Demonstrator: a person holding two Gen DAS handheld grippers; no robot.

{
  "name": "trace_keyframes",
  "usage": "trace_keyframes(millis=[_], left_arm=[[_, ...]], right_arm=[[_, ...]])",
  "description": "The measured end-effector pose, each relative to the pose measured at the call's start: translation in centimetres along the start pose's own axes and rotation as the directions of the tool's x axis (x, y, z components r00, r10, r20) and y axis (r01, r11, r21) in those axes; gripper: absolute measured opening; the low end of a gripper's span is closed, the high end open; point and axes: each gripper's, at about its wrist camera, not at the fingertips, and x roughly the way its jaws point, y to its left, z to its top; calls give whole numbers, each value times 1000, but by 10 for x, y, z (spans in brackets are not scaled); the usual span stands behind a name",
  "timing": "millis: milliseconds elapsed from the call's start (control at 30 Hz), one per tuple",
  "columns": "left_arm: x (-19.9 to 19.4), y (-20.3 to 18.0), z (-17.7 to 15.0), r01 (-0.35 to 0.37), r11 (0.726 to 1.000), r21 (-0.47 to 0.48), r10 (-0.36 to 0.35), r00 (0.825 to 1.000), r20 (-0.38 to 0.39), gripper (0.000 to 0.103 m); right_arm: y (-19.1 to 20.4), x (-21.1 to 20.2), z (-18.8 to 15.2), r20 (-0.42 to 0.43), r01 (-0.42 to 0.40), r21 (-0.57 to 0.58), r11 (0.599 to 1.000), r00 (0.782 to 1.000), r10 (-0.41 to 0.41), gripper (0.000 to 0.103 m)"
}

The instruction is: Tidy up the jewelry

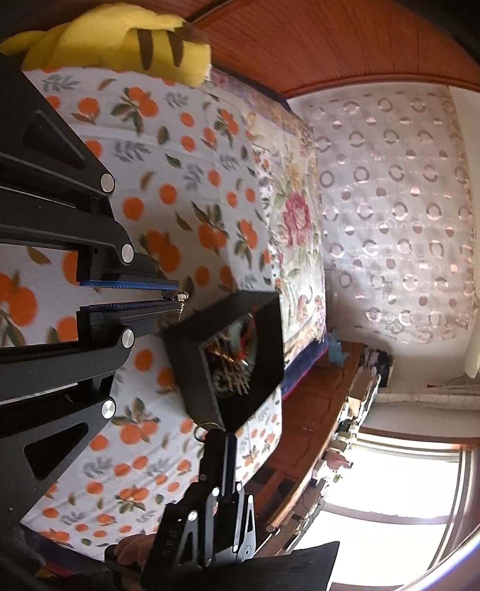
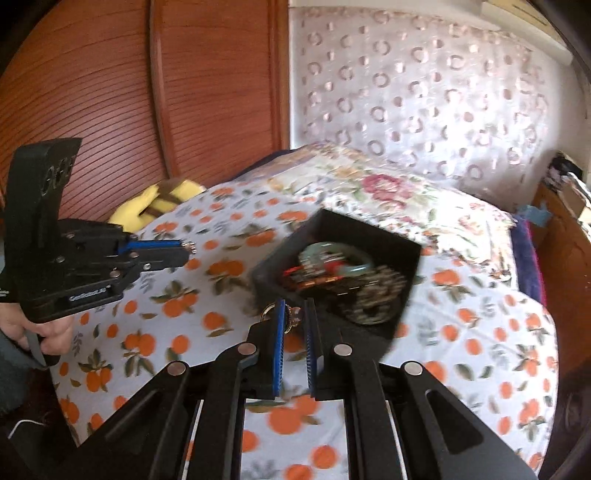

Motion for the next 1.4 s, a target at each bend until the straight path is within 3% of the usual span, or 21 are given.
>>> trace_keyframes(millis=[300, 833, 967, 1167, 1233, 1300, 1400], left_arm=[[19, -22, 27, 20, 1000, 10, -20, 1000, 7, 5], [48, -40, 45, 26, 999, 29, -26, 1000, -18, 5], [56, -43, 48, 25, 999, 33, -24, 999, -27, 5], [60, -51, 51, 15, 999, 47, -14, 1000, -24, 6], [59, -52, 51, 13, 999, 45, -12, 1000, -18, 15], [56, -53, 51, 11, 999, 45, -10, 1000, -7, 32], [49, -56, 49, -1, 999, 45, 1, 1000, 10, 39]], right_arm=[[-48, 5, 3, 14, 66, 81, 995, 998, -67, 12], [-55, 11, 10, 23, 56, 106, 993, 998, -59, 12], [-56, 9, 9, 28, 58, 110, 992, 998, -61, 21], [-57, 1, 1, 32, 58, 113, 992, 998, -62, 21], [-56, 0, 0, 32, 61, 115, 992, 997, -65, 21], [-55, -2, -2, 34, 66, 117, 991, 997, -71, 22], [-54, -6, -7, 41, 66, 129, 990, 997, -72, 26]])
